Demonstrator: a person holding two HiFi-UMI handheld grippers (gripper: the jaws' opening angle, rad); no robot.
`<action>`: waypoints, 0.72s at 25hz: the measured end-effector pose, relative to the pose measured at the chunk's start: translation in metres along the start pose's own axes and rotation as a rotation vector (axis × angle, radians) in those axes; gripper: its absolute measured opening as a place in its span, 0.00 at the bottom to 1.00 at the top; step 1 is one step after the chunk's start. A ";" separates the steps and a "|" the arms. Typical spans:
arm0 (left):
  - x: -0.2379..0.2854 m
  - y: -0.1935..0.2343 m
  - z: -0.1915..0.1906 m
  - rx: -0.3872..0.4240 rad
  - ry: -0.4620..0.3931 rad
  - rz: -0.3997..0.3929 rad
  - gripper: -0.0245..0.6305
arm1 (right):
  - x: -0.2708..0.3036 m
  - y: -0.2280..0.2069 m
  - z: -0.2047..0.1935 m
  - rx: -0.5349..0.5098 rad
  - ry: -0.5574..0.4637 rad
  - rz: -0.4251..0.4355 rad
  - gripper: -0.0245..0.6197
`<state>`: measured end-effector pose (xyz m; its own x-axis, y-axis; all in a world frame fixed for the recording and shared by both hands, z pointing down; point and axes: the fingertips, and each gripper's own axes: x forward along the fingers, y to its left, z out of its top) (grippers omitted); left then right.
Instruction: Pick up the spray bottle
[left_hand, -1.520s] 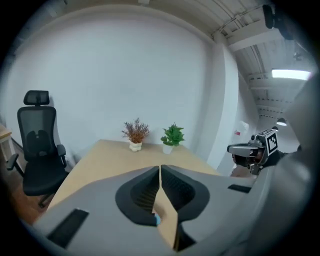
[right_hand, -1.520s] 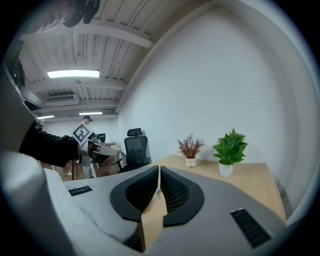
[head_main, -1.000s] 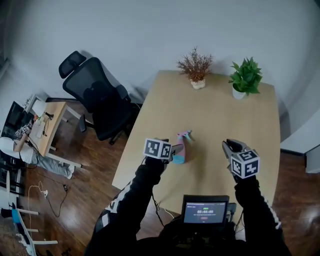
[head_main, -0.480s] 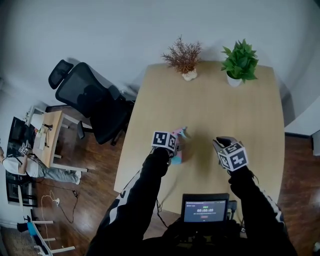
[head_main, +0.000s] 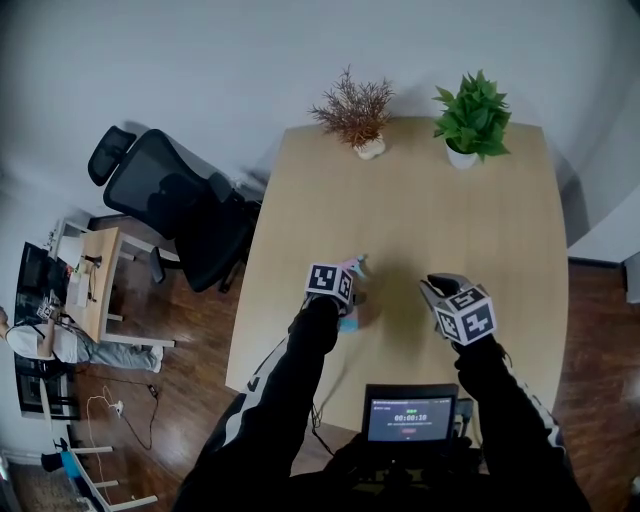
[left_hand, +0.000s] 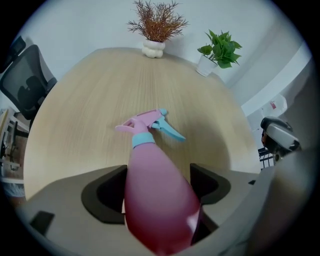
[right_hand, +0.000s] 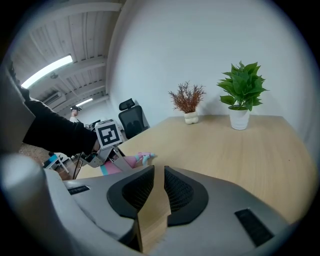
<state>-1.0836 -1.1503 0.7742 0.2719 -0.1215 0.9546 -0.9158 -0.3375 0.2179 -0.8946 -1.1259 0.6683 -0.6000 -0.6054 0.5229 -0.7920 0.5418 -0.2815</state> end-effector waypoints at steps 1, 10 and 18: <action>0.001 0.000 0.001 -0.005 -0.006 -0.009 0.63 | 0.000 -0.001 -0.002 0.004 -0.001 0.001 0.11; -0.058 -0.032 0.010 0.028 -0.302 -0.166 0.62 | -0.024 0.000 0.005 0.025 -0.055 -0.018 0.11; -0.219 -0.088 -0.005 0.174 -0.831 -0.201 0.62 | -0.085 0.061 0.054 -0.004 -0.230 -0.012 0.11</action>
<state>-1.0640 -1.0891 0.5466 0.6134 -0.6630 0.4292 -0.7874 -0.5554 0.2673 -0.8975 -1.0725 0.5634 -0.6010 -0.7284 0.3289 -0.7989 0.5359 -0.2729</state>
